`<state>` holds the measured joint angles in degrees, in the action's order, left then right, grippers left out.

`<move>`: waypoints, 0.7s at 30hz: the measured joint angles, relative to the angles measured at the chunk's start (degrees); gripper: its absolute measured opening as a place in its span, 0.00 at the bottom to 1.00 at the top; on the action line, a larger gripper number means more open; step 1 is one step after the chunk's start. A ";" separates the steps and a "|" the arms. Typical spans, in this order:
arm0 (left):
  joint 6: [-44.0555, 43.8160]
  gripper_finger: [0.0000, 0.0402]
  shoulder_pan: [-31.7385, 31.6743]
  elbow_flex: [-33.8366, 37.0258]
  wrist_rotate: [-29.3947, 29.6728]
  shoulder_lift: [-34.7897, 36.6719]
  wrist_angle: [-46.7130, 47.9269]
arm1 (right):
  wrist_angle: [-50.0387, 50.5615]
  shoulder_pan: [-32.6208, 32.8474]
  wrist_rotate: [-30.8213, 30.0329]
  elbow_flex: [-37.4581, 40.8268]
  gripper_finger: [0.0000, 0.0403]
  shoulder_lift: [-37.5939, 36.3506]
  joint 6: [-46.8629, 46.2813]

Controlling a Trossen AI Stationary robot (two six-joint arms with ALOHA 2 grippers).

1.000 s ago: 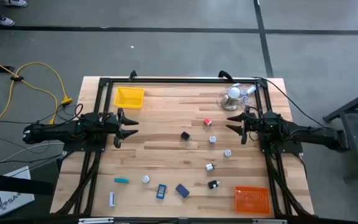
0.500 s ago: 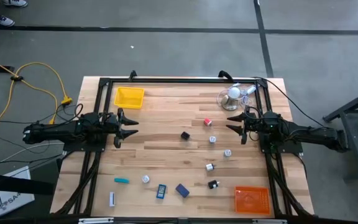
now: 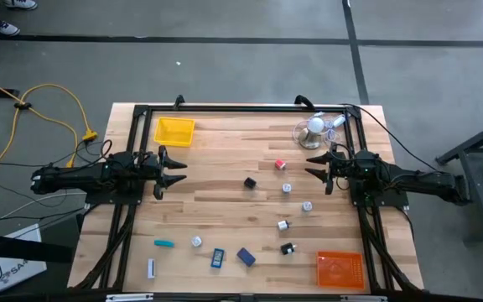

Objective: Pick & Place Office items

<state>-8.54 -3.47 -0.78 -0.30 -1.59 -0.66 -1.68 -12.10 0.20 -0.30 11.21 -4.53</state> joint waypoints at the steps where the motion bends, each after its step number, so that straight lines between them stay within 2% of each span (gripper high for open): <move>1: 0.00 0.44 0.00 0.00 0.00 -0.01 0.01 | -0.01 0.00 0.00 -0.01 0.39 0.00 0.01; 14: 0.00 0.44 0.00 0.00 0.47 -0.02 -1.79 | -0.01 -0.01 0.01 0.01 0.39 0.00 0.01; 21: 2.17 0.44 -0.01 -0.03 5.00 -0.02 -1.94 | -0.01 0.00 0.00 0.00 0.39 0.00 0.01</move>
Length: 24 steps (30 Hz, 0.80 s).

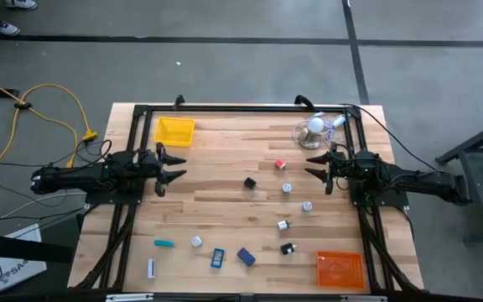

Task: Pick & Place Office items
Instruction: Put the light blue digital timer into the yellow bin

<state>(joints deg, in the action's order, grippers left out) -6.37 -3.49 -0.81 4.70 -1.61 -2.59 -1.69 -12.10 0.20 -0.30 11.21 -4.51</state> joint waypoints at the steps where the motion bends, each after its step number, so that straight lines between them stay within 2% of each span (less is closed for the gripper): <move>1: 0.57 0.44 0.00 -0.28 0.48 0.00 0.11 | 0.01 -0.01 -0.01 -0.01 0.39 0.01 -0.01; 5: 2.33 0.44 0.05 -2.39 3.20 -2.07 2.40 | 0.01 -0.01 0.00 0.01 0.39 0.00 -0.01; 18: 3.09 0.44 0.79 -13.59 3.03 -21.12 2.17 | 0.00 -0.01 0.01 -0.01 0.39 -0.01 -0.01; 24: 3.08 0.44 3.57 -19.78 2.76 -27.32 7.74 | 0.01 0.00 0.01 0.00 0.39 0.01 -0.02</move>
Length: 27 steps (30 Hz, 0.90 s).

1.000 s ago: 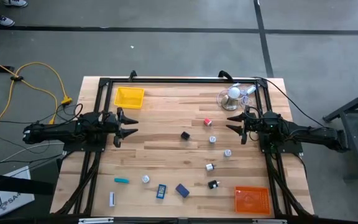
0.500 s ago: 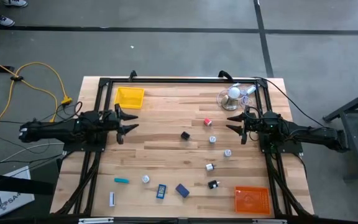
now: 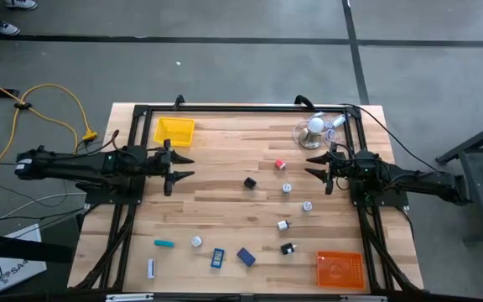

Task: Pick & Place Office items
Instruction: Put the light blue digital timer into the yellow bin

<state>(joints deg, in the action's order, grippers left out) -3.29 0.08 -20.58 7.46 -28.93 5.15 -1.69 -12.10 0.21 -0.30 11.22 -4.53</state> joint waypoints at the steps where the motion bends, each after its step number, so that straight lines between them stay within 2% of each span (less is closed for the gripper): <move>1: -0.01 0.44 0.95 -1.16 0.43 -0.93 0.94 | 0.00 0.00 0.00 0.01 0.39 0.01 0.00; 4: -1.16 0.44 4.65 -4.67 3.76 -3.16 5.28 | -0.01 -0.02 0.00 0.00 0.39 0.01 0.02; 11: -5.86 0.44 16.81 -10.64 15.73 -7.04 13.69 | -0.01 0.00 -0.01 -0.01 0.39 -0.01 -0.01; 16: -11.47 0.44 25.87 -11.62 23.16 -9.53 15.53 | -0.01 -0.02 -0.01 0.00 0.39 -0.01 0.01; 20: -18.16 0.44 31.57 -14.74 29.31 -12.18 22.52 | -0.01 -0.01 -0.01 -0.02 0.39 0.01 0.01; 23: -23.23 0.44 34.39 -18.61 31.65 -15.42 28.37 | -0.01 0.00 0.00 0.01 0.39 -0.02 0.02; 27: -29.07 0.44 36.42 -24.56 31.46 -21.20 35.95 | -0.01 -0.01 -0.02 0.01 0.39 0.01 0.01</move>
<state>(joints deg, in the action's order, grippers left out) -32.36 36.50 -45.14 38.92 -50.13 41.10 -1.69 -12.11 0.19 -0.30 11.22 -4.52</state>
